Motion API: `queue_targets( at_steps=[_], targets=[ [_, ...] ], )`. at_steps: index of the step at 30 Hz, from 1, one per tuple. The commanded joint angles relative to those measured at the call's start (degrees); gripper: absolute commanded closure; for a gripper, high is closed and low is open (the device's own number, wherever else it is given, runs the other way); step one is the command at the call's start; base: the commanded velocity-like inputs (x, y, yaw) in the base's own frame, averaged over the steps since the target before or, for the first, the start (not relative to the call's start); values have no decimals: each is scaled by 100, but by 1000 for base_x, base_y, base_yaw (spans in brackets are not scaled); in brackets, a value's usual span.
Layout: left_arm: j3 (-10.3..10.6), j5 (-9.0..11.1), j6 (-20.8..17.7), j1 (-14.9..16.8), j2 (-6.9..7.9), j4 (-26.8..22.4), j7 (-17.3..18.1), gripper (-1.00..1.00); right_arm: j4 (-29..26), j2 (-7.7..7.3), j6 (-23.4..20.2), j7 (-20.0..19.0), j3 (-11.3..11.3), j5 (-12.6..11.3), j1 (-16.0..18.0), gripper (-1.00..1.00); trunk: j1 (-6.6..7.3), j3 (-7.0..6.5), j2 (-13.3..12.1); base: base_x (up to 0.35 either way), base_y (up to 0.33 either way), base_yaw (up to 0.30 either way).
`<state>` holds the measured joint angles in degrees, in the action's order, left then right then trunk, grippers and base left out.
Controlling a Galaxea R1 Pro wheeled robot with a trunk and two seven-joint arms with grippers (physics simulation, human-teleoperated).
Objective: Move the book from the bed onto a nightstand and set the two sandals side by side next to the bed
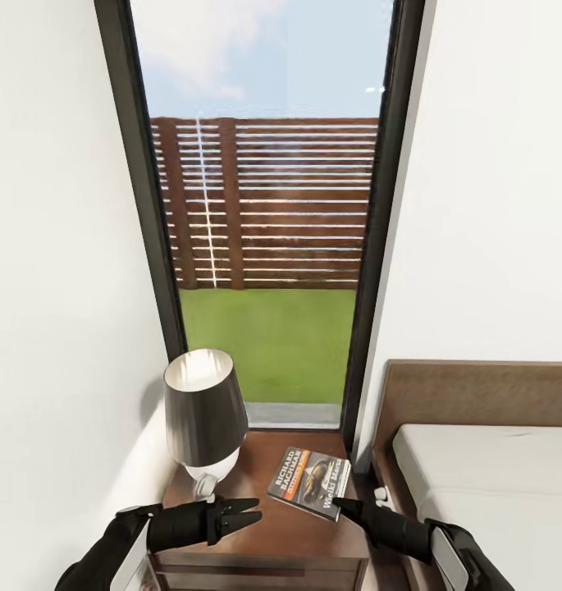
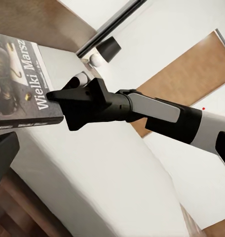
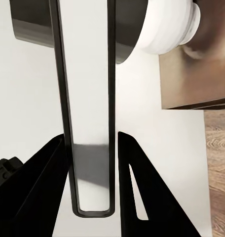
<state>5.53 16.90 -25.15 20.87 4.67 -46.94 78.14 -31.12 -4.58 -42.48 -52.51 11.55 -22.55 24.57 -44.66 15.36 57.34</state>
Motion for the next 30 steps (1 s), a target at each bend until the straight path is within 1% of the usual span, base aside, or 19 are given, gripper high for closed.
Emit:
queue_targets(
  at_steps=[1, 30],
  targets=[
    [27, 54, -60, 4, 8, 0, -1, -100, 0, 1, -32, -13, 14, -11, 4, 100, -23, 26, 47, 0, 0, 0],
    [36, 59, -61, 4, -4, 3, -10, -100, 6, 9, -32, -15, 14, -48, 4, 100, -660, 547, 1210, 0, 0, 0]
  ],
)
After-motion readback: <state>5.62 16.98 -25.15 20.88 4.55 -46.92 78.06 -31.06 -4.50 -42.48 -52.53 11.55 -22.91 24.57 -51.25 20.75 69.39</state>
